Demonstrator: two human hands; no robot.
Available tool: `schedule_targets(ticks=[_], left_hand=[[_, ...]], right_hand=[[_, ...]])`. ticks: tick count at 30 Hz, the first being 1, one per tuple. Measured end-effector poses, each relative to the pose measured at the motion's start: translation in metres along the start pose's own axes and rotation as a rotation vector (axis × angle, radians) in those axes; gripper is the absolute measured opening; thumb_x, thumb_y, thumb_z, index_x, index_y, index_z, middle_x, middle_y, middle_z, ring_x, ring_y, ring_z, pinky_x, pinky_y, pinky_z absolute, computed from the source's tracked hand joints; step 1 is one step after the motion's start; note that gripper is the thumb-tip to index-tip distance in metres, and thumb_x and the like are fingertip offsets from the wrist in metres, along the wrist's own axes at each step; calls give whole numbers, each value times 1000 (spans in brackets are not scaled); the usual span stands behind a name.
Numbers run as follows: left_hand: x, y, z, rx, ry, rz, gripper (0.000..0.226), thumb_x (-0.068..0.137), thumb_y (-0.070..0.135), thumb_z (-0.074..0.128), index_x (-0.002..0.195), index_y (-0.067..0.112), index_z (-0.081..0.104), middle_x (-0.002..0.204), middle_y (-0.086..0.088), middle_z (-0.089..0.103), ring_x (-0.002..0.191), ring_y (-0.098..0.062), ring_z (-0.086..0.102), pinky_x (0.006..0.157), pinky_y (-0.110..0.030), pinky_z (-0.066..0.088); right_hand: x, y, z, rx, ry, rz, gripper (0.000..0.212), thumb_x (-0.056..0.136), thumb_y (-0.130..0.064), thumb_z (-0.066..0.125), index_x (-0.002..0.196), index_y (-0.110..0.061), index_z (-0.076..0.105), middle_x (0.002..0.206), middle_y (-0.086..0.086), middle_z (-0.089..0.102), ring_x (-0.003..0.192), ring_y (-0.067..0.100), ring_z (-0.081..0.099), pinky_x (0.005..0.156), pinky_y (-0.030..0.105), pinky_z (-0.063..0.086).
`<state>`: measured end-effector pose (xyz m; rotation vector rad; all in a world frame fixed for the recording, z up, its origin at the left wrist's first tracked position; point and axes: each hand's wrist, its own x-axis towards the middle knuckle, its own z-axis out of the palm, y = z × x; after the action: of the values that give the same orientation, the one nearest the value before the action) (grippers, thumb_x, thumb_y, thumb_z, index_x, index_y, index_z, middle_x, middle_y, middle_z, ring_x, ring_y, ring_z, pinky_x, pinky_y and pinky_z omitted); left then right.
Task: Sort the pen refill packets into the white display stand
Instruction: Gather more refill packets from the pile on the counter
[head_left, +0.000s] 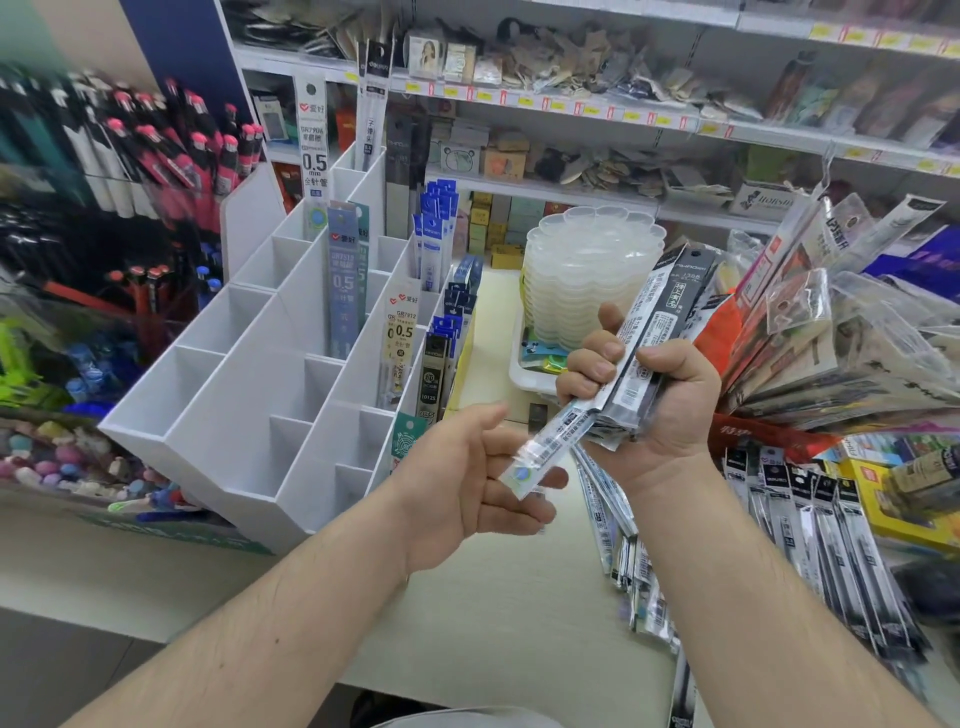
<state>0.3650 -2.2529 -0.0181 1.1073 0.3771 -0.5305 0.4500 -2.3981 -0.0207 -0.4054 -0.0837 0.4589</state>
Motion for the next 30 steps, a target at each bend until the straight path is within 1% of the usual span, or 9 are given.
schedule_targets(ticks=[6, 11, 15, 19, 21, 23, 25, 26, 30], left_hand=[[-2, -3, 9, -250, 16, -44, 47, 103, 23, 36, 131, -10, 54, 108, -22, 66, 102, -41, 62, 101, -46, 47], [6, -1, 14, -474, -42, -47, 65, 102, 46, 34, 143, -3, 44, 142, -26, 50, 126, -41, 50, 118, -50, 27], [15, -1, 7, -384, -69, -31, 58, 93, 61, 40, 134, 21, 48, 122, -15, 55, 110, -33, 47, 101, -39, 32], [23, 3, -12, -83, 105, 119, 89, 69, 58, 66, 147, 22, 42, 146, -9, 48, 135, -26, 43, 111, -49, 27], [22, 10, -10, -32, 18, 196, 64, 74, 46, 64, 131, 20, 57, 125, -7, 65, 114, -21, 57, 101, -42, 36], [24, 11, -4, -12, 12, 195, 43, 82, 32, 63, 118, 10, 63, 97, -5, 71, 86, -18, 64, 77, -30, 49], [28, 7, -1, -32, 43, 184, 14, 90, 16, 64, 84, 4, 68, 68, -2, 68, 62, -13, 65, 55, -18, 49], [29, 6, -2, -56, 76, 159, 20, 92, 15, 62, 77, 5, 69, 67, -3, 68, 61, -13, 66, 54, -17, 50], [30, 10, -8, -185, 171, 93, 32, 92, 25, 62, 115, 6, 71, 108, -15, 71, 90, -27, 69, 74, -33, 57]], right_hand=[[-4, 4, 8, -307, 152, -123, 43, 64, -5, 50, 105, -12, 54, 70, 3, 53, 57, 16, 52, 58, 27, 46], [-10, 20, 12, -492, 106, -111, 35, 56, -4, 64, 86, -20, 71, 70, 4, 60, 57, 20, 60, 53, 31, 51], [-13, 27, 12, -648, 194, -119, 45, 61, 1, 58, 104, -9, 57, 70, 7, 55, 59, 22, 56, 57, 34, 47], [-15, 29, 14, -1145, 359, -113, 35, 59, -9, 67, 92, -14, 56, 67, -4, 57, 64, 17, 55, 60, 30, 47], [-17, 36, 17, -1443, 373, -29, 52, 65, -16, 72, 112, -22, 52, 83, -8, 65, 78, 16, 64, 68, 29, 51], [-20, 45, 17, -1795, 342, 56, 80, 72, -24, 69, 141, -28, 29, 102, -3, 69, 95, 23, 67, 76, 33, 53], [-23, 51, 21, -1994, 305, 85, 99, 74, -27, 65, 154, -28, 6, 112, -1, 69, 104, 26, 65, 82, 37, 54], [-25, 53, 21, -2018, 260, 107, 105, 73, -28, 64, 156, -29, 0, 117, 0, 67, 106, 25, 65, 84, 38, 55], [-29, 51, 20, -1861, 83, 276, 119, 60, -40, 67, 157, -35, -1, 144, -6, 44, 125, 19, 51, 97, 44, 53]])
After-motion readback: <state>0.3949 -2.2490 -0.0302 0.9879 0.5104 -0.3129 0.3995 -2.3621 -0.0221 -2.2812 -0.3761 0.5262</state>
